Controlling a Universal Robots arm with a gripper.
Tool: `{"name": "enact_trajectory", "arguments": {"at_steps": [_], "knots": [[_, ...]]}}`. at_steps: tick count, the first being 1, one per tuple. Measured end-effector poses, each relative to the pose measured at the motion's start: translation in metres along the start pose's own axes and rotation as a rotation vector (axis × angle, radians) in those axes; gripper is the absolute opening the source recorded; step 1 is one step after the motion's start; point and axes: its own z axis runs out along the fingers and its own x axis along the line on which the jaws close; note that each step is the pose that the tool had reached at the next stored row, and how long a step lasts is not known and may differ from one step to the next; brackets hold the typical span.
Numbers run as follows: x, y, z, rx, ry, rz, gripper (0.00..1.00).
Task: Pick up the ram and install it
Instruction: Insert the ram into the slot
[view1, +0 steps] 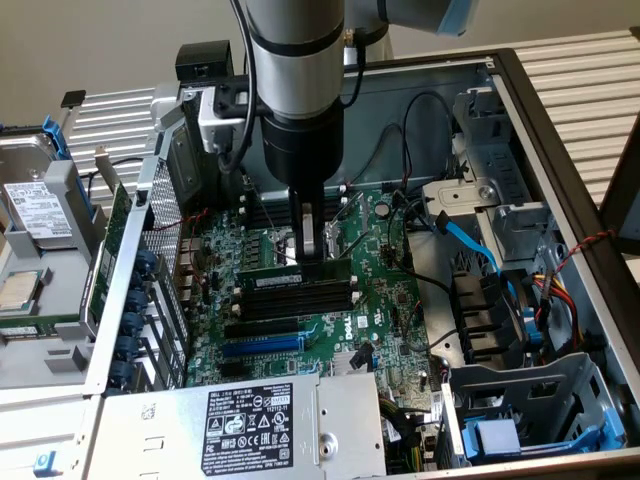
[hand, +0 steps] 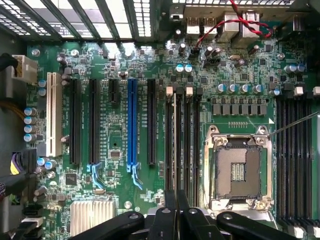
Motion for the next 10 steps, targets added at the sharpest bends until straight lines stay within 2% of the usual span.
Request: {"name": "enact_trajectory", "arguments": {"at_steps": [10], "knots": [[0.0025,-0.0003,0.0073,0.0001,0.0000,0.000,0.12]]}}
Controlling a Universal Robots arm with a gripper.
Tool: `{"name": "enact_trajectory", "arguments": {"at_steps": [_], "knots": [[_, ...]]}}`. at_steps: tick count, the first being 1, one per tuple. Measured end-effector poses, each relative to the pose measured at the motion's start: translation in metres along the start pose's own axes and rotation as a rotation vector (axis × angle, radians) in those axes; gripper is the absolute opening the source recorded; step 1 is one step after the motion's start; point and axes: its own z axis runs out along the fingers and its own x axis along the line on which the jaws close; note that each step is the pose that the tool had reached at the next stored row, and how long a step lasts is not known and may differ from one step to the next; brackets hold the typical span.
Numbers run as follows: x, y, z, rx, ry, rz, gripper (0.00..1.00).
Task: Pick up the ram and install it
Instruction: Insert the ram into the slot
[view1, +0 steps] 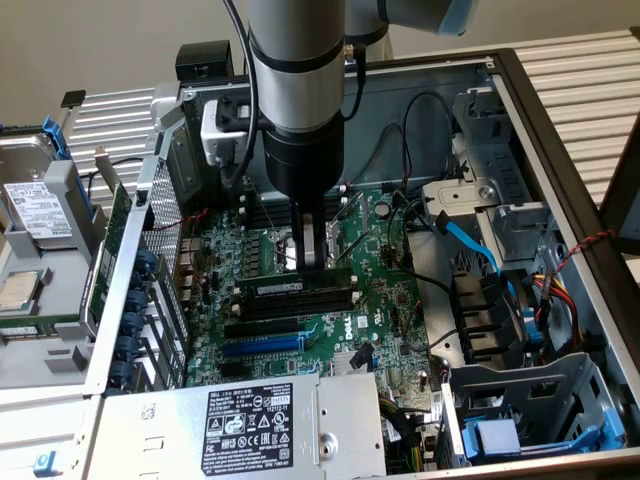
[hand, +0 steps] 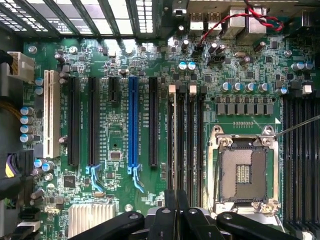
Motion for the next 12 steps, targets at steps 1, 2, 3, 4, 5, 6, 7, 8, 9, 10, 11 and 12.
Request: {"name": "enact_trajectory", "arguments": {"at_steps": [1,2,3,4,5,6,7,8,9,10,11,12], "knots": [[0.0004,0.0000,0.0004,0.0000,-0.0001,0.000,0.12],[0.0008,-0.0001,0.0009,0.0001,-0.0001,0.000,0.12],[0.0008,-0.0001,0.0015,0.0002,-0.0003,0.000,0.12],[0.0009,0.0000,0.0020,0.0000,0.0000,0.000,0.12],[0.0009,0.0000,0.0025,0.0000,0.0000,0.000,0.12],[0.0009,-0.0001,0.0031,0.0000,0.0000,0.000,0.12],[0.0010,0.0000,0.0035,0.0000,0.0000,0.000,0.12],[0.0010,0.0000,0.0038,0.0000,0.0001,0.000,0.12],[0.0010,0.0001,0.0042,0.0000,0.0000,0.000,0.12],[0.0009,0.0001,0.0046,0.0001,-0.0001,0.000,0.12],[0.0007,0.0002,0.0048,0.0001,0.0000,0.001,0.12],[0.0005,0.0003,0.0050,0.0002,-0.0001,0.001,0.12]]}}
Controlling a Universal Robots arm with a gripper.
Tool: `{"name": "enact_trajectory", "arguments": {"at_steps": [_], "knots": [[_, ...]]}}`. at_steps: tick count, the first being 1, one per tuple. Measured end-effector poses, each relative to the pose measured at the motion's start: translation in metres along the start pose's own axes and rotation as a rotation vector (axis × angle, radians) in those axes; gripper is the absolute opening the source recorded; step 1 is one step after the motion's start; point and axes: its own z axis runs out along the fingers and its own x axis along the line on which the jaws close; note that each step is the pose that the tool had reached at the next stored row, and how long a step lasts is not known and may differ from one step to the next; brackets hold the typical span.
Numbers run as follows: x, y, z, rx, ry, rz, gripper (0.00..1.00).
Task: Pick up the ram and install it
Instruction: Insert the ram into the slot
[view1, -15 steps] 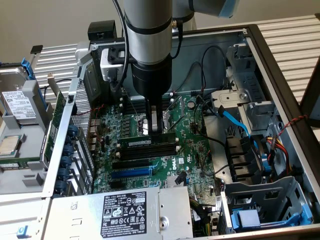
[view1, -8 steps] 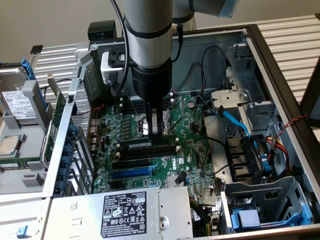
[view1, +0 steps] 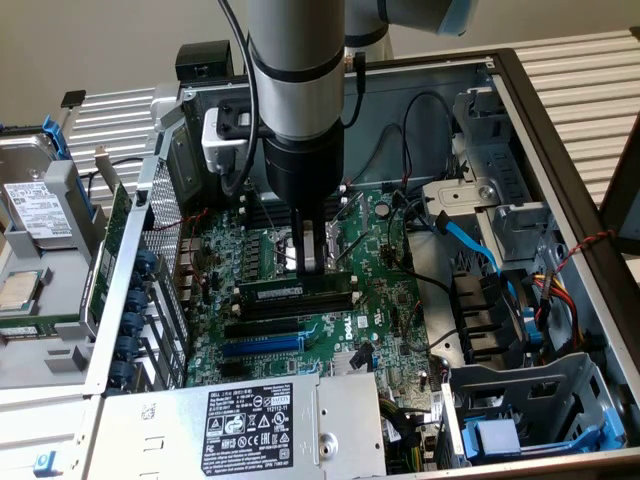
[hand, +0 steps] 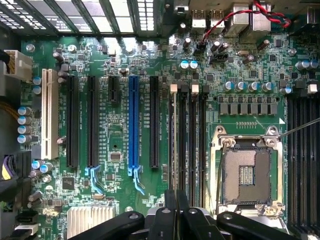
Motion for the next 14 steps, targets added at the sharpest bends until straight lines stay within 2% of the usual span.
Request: {"name": "enact_trajectory", "arguments": {"at_steps": [14], "knots": [[-0.0005,0.0013,0.0030,0.0005,0.0000,0.001,0.12]]}}
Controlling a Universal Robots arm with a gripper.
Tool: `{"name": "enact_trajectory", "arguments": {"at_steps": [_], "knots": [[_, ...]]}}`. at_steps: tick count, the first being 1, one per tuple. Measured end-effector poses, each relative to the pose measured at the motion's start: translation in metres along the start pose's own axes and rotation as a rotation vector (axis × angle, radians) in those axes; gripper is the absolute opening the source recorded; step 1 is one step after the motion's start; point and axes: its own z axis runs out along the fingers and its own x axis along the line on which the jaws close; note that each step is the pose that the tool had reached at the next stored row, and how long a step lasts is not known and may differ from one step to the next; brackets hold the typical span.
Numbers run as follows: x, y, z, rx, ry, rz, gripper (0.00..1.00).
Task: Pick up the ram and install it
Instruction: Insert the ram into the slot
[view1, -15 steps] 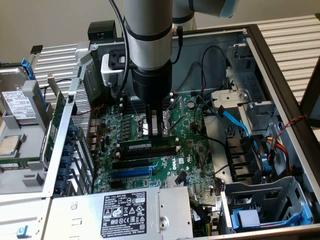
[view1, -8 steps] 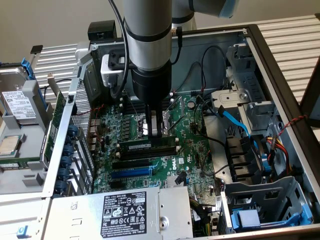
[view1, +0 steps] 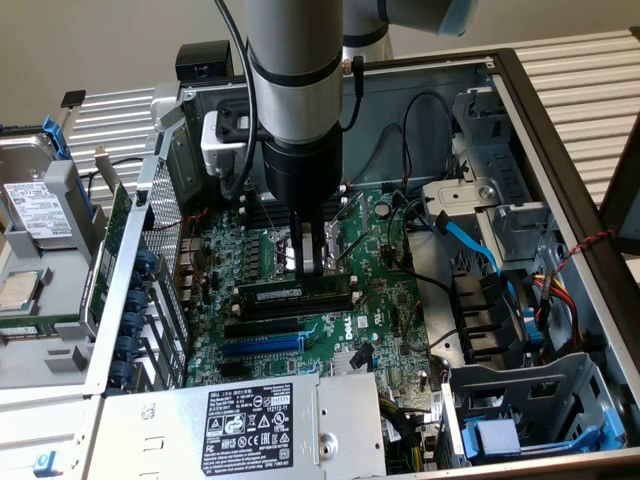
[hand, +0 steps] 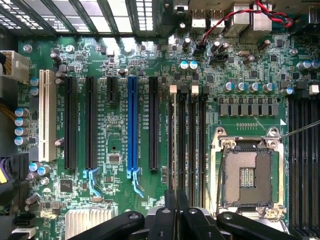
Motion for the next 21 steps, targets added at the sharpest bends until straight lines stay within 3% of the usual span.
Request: {"name": "enact_trajectory", "arguments": {"at_steps": [21], "knots": [[-0.0003,0.0006,0.0042,0.0000,0.0000,0.000,0.12]]}}
